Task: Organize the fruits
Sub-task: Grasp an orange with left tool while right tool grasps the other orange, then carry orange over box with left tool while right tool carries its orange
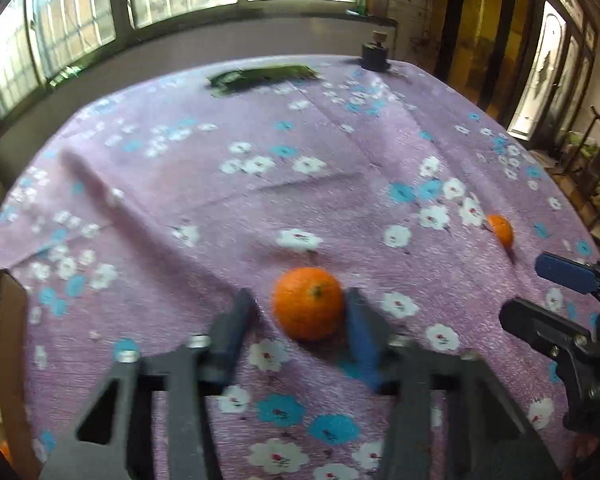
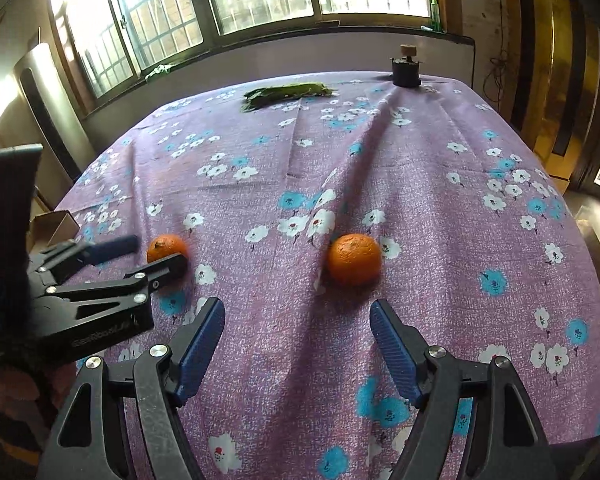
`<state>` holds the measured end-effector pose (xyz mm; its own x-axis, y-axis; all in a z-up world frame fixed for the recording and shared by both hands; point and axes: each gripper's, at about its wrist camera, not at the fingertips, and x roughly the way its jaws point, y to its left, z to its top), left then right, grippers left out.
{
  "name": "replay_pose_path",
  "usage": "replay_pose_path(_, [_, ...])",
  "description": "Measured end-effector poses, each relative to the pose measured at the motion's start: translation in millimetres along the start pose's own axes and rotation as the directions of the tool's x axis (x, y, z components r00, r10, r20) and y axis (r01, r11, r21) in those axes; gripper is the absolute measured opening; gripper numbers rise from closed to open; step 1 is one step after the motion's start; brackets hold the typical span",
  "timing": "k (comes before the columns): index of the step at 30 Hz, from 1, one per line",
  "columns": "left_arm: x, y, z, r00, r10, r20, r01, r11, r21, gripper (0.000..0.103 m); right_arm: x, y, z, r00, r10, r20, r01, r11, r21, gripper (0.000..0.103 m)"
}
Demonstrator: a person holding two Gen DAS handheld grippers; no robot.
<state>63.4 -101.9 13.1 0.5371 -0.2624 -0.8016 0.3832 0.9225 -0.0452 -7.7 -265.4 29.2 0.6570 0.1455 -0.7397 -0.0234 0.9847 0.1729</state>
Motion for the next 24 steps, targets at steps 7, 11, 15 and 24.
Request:
replay_pose_path(7, [-10, 6, -3, 0.998, 0.056, 0.008, -0.055, 0.998, -0.028, 0.033, 3, -16, 11, 0.997, -0.076, -0.006, 0.077, 0.997, 0.032, 0.079])
replay_pose_path(11, [-32, 15, -6, 0.996, 0.083, 0.036, -0.081, 0.995, -0.050, 0.033, 8, -26, 22, 0.993, -0.115, -0.019, 0.116, 0.992, 0.039, 0.077])
replay_pose_path(15, [-51, 22, -13, 0.997, 0.066, 0.050, -0.062, 0.995, -0.072, 0.033, 23, -28, 29, 0.985, -0.162, -0.066, 0.162, 0.987, 0.005, 0.070])
replay_pose_path(24, [-69, 37, -30, 0.995, 0.084, 0.051, -0.078, 0.992, -0.104, 0.033, 43, -9, 28, 0.988, -0.103, -0.116, 0.094, 0.993, -0.077, 0.034])
